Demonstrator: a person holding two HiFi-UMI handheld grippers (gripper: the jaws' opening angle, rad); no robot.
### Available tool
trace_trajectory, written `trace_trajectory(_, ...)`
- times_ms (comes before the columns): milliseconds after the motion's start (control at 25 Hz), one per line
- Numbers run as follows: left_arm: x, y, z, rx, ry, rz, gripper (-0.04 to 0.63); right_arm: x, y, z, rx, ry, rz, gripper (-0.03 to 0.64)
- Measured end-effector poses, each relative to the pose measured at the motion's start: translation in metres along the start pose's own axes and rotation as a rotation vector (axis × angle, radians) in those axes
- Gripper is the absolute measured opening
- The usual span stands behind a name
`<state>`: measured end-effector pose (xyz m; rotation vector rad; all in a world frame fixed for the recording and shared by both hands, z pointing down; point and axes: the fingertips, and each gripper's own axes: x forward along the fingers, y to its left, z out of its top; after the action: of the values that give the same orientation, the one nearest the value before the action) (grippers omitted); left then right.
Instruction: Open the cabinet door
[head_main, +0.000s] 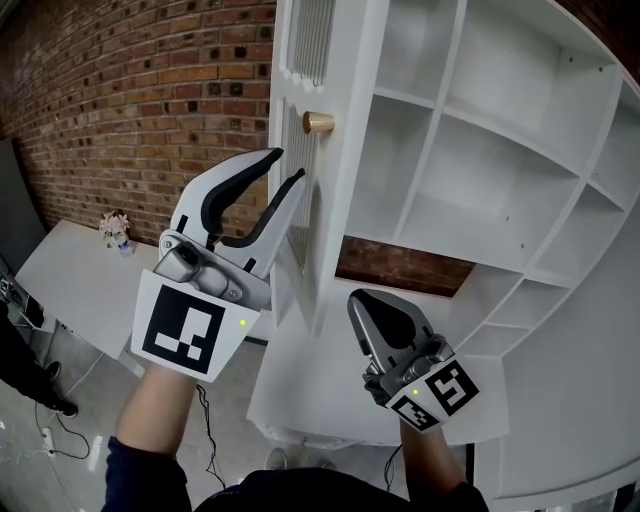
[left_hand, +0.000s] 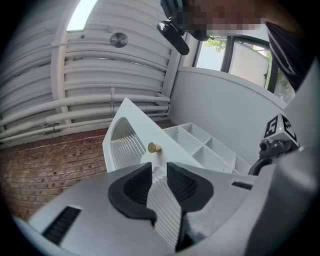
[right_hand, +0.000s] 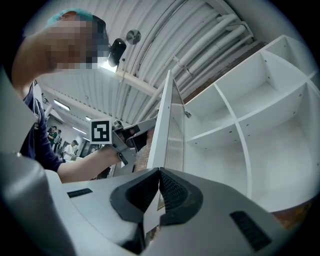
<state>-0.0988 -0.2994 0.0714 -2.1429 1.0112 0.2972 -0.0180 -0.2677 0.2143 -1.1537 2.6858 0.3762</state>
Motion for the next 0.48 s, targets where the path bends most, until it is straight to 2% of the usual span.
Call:
trace_trajectory(200, -0.005, -0.005, -0.002, -0.042, 0.009, 0.005, 0.086, -0.003, -0.001, 0.001, 0.001, -0.005, 0.008, 0.025)
trace_trajectory(480, -0.017, -0.014, -0.007, -0.097, 0.022, 0.018, 0.026, -0.011, -0.005, 0.007, 0.001, -0.012, 0.016, 0.025)
